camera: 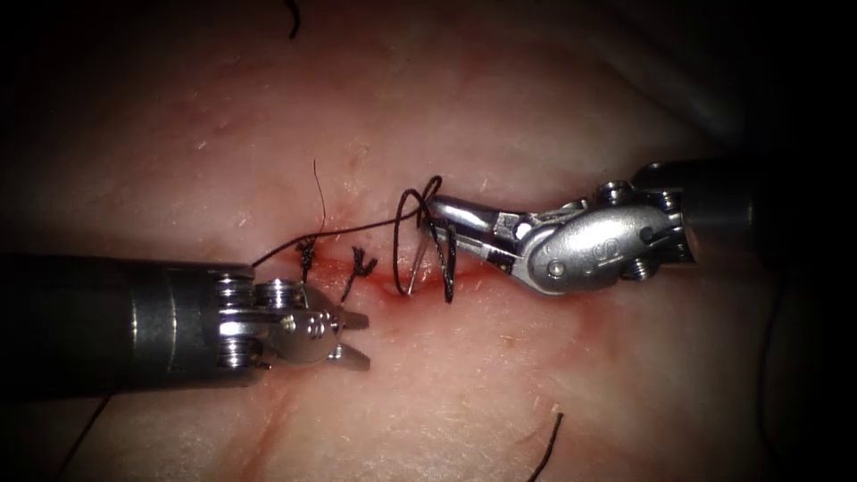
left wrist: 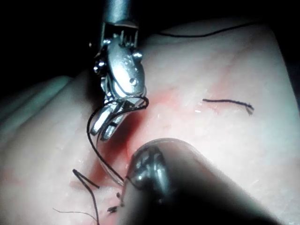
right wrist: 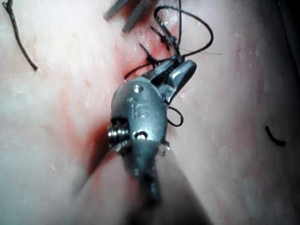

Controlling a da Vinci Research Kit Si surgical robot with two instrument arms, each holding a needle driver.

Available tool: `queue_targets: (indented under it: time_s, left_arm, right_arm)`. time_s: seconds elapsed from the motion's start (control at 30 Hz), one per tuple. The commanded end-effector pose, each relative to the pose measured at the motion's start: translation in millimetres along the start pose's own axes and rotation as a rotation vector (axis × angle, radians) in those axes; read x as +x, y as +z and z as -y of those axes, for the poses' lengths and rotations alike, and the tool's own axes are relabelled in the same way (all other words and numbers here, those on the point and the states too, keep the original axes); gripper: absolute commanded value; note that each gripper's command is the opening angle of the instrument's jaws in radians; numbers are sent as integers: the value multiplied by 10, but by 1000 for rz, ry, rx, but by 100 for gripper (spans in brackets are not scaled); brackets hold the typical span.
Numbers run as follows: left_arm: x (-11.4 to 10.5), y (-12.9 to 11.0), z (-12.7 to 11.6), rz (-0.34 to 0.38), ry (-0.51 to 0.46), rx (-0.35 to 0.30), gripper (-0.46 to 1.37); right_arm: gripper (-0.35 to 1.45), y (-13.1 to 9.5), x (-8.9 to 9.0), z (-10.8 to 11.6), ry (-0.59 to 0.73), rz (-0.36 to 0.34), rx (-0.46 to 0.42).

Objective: Wound Closure
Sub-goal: Throw the needle through the skin below the cut

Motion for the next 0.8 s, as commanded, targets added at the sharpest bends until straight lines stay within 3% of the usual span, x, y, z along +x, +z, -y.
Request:
queue_targets:
  time_s: [0.03, 0.3, 0.8]
  left_arm:
    - [0, 1, -5, -9, -6, -11, -4]
    - [4, 24, -29, -27, -26, -57, -18]
    - [-24, 67, 2, -40, -51, -85, -20]
  right_arm:
    - [-35, 0, -1, 1, -2, 6, 6]
    - [-35, 1, -7, 4, 45, 16, 9]
    - [-35, 1, -7, 2, 226, 109, 18]
